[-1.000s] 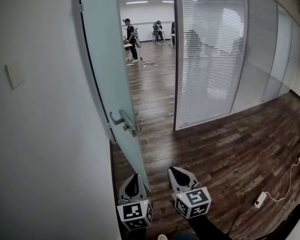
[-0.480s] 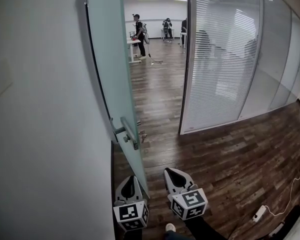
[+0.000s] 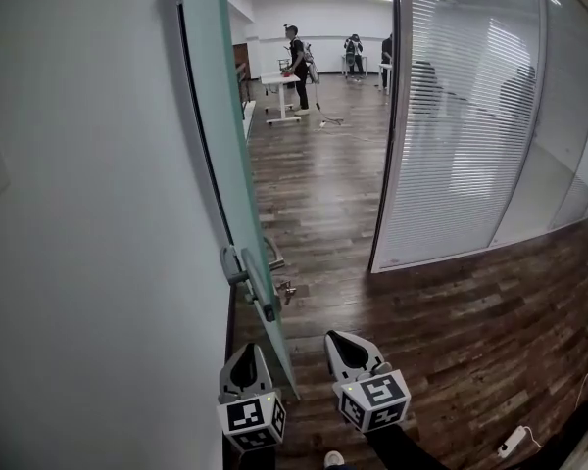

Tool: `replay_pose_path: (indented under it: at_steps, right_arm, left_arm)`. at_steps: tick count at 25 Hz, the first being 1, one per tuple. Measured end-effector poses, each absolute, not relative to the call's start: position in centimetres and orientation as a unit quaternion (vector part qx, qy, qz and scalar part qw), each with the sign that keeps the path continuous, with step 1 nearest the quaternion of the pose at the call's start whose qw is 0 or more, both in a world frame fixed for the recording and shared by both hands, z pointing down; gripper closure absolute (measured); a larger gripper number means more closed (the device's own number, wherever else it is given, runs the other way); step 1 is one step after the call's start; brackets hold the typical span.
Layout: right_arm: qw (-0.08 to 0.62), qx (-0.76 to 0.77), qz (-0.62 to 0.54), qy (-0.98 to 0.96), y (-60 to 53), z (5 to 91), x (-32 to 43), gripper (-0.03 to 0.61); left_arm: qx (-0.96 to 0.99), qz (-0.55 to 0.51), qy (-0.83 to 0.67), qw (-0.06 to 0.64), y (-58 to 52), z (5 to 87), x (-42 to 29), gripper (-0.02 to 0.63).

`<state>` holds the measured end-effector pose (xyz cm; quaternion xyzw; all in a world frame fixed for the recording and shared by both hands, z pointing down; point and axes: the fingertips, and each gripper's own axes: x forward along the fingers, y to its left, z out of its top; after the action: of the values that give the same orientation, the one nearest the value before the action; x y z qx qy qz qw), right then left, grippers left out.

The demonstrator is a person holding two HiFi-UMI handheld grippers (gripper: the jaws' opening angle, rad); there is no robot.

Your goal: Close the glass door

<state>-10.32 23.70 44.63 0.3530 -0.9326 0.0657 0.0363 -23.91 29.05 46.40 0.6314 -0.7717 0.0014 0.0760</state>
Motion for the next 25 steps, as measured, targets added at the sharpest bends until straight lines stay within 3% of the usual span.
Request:
replay_pose_path:
  at_steps: [20,22,25]
  right_arm:
    - [0.021,0.375,0.061,-0.925,21.3,42.6,-12.9,0.58]
    - [0.016,0.371,0.059,-0.927,21.6,42.3,-13.3,0.58]
    - [0.004,0.355,0.049,-0.933,22.3,41.3,-14.5,0.581]
  left_arm:
    - [0.681,-0.008,-0.729,0.06,20.9,43.2,-33.1,0.609]
    - [0.686,-0.017,-0.724,0.07,20.0,43.2,-34.0,0.559]
    - [0.687,-0.031,-0.721,0.086,19.2,43.0,-35.1,0.557]
